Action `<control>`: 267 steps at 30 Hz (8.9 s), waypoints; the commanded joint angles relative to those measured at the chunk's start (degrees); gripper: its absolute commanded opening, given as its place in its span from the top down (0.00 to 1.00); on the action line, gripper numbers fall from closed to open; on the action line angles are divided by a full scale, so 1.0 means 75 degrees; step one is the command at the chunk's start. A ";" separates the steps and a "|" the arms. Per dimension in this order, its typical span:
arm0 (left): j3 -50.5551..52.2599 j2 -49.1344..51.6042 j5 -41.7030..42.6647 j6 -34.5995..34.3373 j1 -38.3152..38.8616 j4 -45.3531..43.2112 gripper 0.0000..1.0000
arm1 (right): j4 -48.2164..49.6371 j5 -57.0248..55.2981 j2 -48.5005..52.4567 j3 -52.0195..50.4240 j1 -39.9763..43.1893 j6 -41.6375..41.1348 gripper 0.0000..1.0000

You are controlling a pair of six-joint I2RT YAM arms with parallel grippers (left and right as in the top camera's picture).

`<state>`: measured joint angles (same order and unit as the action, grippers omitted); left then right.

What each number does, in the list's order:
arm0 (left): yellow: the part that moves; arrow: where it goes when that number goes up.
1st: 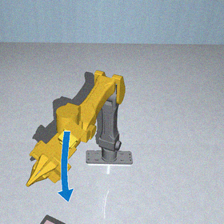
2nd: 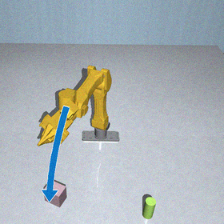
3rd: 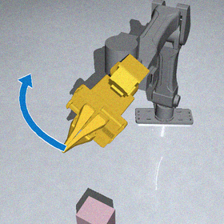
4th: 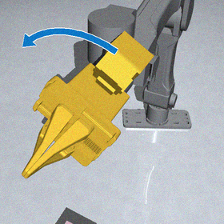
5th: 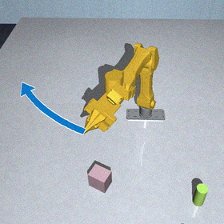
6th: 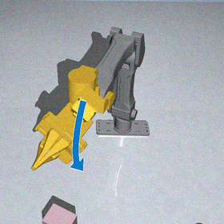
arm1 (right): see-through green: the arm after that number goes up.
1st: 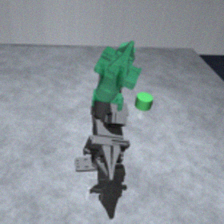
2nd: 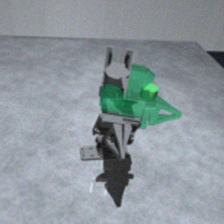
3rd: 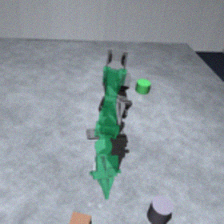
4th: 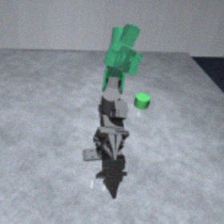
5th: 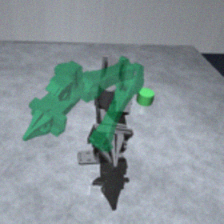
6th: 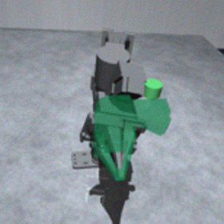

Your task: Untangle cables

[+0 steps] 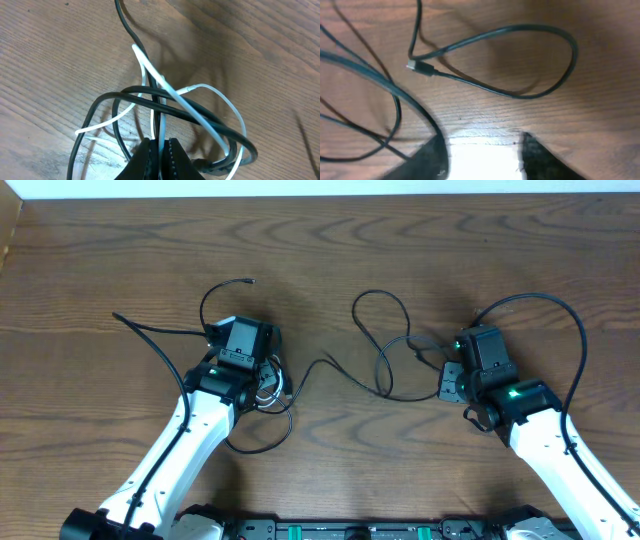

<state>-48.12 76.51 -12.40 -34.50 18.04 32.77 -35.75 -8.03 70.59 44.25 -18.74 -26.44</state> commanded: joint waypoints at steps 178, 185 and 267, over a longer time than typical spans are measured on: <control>0.0122 0.0029 -0.0239 -0.0038 -0.0032 -0.0047 0.92 | 0.1122 0.2949 0.0615 -0.0574 0.1137 -0.1731 0.99; 0.0122 0.0029 -0.0239 -0.0038 -0.0032 -0.0044 0.92 | 0.1851 0.2681 0.0641 -0.1795 0.1142 -0.2681 0.99; 0.0122 0.0029 -0.0236 -0.0035 -0.0032 -0.0047 0.92 | 0.4572 0.2259 0.2629 -0.0166 -0.1472 -0.1690 0.99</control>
<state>-48.12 76.51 -12.43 -34.52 18.04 32.51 -2.22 10.76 88.99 42.65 -29.65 -38.72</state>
